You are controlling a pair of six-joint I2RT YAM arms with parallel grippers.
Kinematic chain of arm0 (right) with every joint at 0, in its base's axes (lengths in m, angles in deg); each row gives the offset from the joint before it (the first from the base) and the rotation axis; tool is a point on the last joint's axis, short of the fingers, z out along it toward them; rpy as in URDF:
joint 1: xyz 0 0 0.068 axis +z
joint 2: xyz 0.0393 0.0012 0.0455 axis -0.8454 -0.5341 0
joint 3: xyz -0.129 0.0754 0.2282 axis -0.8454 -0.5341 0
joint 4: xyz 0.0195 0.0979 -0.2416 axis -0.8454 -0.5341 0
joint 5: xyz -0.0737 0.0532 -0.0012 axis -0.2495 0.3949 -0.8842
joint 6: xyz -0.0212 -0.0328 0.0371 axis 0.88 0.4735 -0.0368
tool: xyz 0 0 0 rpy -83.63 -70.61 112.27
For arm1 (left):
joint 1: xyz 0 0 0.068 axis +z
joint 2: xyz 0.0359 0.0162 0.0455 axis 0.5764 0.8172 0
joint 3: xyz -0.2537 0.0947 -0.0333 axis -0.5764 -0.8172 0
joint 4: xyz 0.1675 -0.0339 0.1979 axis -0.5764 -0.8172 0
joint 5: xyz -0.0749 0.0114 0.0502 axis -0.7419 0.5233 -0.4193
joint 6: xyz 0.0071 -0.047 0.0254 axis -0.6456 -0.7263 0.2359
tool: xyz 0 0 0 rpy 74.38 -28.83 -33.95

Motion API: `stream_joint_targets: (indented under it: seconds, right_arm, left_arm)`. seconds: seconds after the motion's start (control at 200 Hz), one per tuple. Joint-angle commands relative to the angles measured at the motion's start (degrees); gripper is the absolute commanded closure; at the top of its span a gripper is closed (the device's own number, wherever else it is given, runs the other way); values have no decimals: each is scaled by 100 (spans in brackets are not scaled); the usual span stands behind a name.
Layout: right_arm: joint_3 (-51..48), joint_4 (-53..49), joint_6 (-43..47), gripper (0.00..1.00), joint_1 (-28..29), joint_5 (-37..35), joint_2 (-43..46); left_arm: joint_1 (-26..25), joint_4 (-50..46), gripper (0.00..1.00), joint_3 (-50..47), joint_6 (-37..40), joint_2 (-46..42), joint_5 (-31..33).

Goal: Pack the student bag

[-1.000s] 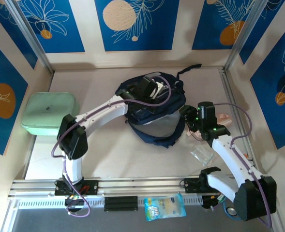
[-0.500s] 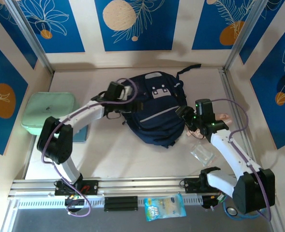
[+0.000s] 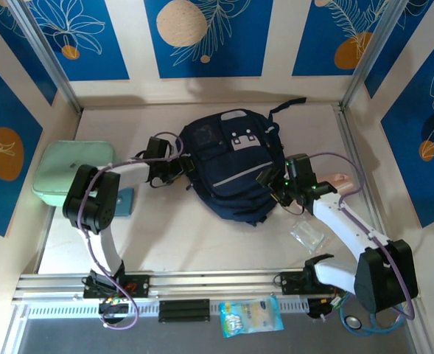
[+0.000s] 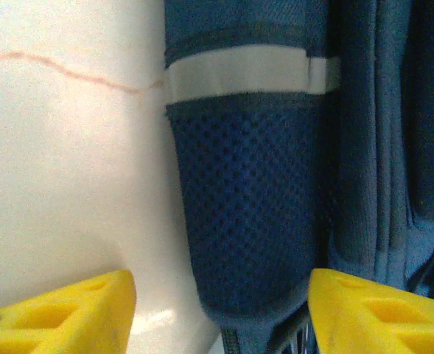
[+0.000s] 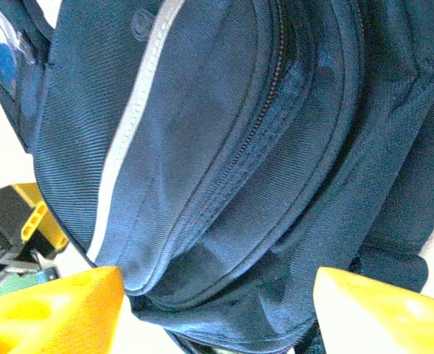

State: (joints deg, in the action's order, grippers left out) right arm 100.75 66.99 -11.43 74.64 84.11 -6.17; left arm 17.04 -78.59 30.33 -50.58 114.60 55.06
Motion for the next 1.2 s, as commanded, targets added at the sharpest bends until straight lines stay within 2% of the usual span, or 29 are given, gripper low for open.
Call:
stream_joint_targets:
  seconds: [0.0, 0.245, 0.355, 0.455, 0.66, 0.95, 1.105, 1.196]
  right_arm:
    - [-120, -49, 44, 31, 44, 109, -75]
    - [-129, 173, 121, 31, 47, 233, -348]
    - [-23, 316, 276, 32, 57, 377, -621]
    - [110, 489, 403, 32, 61, 484, -963]
    - [677, 994, 784, 33, 34, 636, -2036]
    - [2384, 1278, 1572, 35, -82, 648, -3765]
    - [3092, 1264, 1926, 35, -95, 615, -4297]
    - [3207, 994, 2101, 36, -102, 391, -4243]
  left_arm:
    - [58, 120, 44, 383, -82, 229, -85]
    - [63, 185, 65, 720, -54, 662, -366]
    - [66, 194, 80, 696, -4, 612, -377]
    - [66, 190, 100, 611, 47, 439, -366]
    - [66, -198, 100, 184, 269, -443, -160]
    - [-63, -610, 100, -605, 248, -1682, -227]
    - [-372, -417, 100, -870, -80, -1873, -28]
    - [-549, -187, 100, -970, -332, -1928, 140]
